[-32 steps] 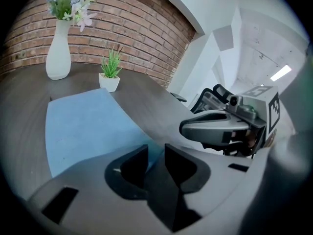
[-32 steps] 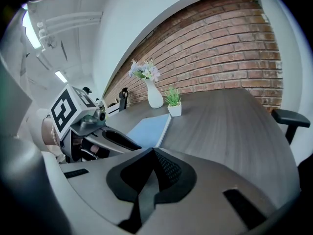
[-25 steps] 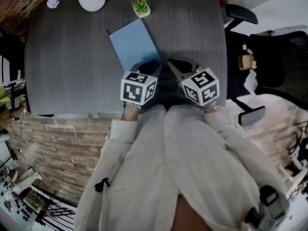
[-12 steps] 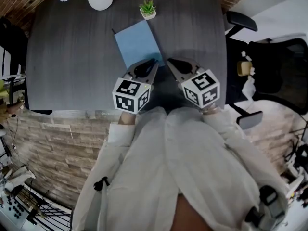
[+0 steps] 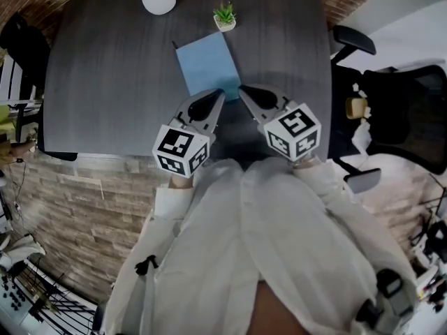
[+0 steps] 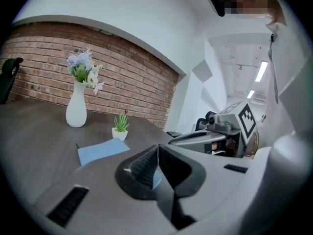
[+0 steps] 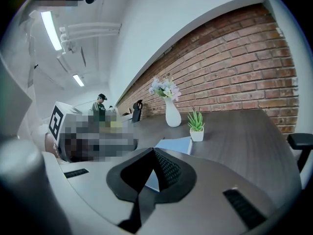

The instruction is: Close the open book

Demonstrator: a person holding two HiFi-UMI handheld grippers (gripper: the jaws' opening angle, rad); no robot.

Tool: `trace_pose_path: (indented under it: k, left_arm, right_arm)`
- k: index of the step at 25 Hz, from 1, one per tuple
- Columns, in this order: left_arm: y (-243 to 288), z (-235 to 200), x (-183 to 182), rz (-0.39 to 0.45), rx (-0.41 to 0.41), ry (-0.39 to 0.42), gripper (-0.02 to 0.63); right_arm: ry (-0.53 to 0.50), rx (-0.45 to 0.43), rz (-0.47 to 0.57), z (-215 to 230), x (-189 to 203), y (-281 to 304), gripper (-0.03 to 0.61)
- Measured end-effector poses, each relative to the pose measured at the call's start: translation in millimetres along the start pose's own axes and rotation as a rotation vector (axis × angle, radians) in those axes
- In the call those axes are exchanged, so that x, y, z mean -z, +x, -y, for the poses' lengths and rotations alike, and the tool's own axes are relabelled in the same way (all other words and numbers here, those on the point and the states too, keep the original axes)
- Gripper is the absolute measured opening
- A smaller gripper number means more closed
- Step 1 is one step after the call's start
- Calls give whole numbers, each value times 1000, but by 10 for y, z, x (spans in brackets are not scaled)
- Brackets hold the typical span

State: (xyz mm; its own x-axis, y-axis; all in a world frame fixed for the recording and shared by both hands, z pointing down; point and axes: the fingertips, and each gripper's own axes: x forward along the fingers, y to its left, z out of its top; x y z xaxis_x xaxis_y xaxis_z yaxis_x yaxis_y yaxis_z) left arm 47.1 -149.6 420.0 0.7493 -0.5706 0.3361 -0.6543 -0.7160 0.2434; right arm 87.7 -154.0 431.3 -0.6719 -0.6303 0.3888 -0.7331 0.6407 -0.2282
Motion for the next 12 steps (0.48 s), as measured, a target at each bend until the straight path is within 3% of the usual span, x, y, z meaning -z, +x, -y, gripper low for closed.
trace_pose_path:
  k: [5,12]
  left_arm:
    - [-108,-43,-16,13,-25,-46,11]
    - [-236,23,-109,58,-35,2,11]
  right_arm:
    - [-28,-29,14,-123,-117,21,5]
    - [-57,-63,47,-264,-270,-7,5]
